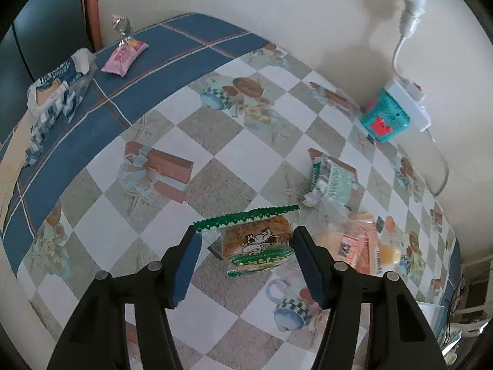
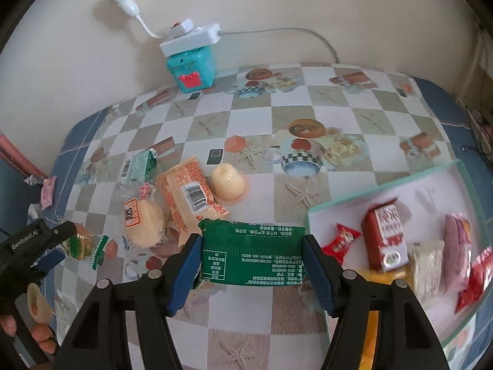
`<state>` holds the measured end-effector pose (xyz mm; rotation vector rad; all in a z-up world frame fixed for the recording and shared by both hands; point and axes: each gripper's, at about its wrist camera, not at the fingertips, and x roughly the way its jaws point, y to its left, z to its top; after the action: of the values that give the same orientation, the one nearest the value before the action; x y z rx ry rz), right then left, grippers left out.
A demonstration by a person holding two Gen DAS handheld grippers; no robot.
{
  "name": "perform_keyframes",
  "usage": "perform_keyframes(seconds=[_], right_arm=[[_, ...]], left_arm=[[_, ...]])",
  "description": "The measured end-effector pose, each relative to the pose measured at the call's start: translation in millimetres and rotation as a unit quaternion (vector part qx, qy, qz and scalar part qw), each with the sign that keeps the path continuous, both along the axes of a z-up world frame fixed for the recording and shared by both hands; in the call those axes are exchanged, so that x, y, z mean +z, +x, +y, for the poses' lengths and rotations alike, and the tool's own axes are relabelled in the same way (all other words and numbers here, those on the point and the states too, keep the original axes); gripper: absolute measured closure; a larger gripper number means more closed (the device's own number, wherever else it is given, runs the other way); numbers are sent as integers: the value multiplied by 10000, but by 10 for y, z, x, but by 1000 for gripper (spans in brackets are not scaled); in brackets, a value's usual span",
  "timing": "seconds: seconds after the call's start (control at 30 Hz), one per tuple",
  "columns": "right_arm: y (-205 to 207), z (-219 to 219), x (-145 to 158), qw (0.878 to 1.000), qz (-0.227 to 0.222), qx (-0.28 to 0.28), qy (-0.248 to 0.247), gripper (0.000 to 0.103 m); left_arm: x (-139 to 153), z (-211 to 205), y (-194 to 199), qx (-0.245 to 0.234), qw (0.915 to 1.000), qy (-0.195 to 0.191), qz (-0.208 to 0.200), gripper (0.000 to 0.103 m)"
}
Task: Organize snacks
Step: 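Carry both green packs up and over the white tray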
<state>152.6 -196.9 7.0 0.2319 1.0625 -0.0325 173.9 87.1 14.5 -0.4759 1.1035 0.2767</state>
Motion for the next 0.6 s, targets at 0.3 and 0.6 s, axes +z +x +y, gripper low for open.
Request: perform_keyframes(seconds=[0.3,0.6], right_arm=[[-285,-233,175,9983,-255,-511,75,35],[-390,-639,224,9947,-366,-955,144,35]], left_arm=[[288,-106,-113,-70,9993,227,-306,40],[434,-409,-114,-380,9978,232,-490,40]])
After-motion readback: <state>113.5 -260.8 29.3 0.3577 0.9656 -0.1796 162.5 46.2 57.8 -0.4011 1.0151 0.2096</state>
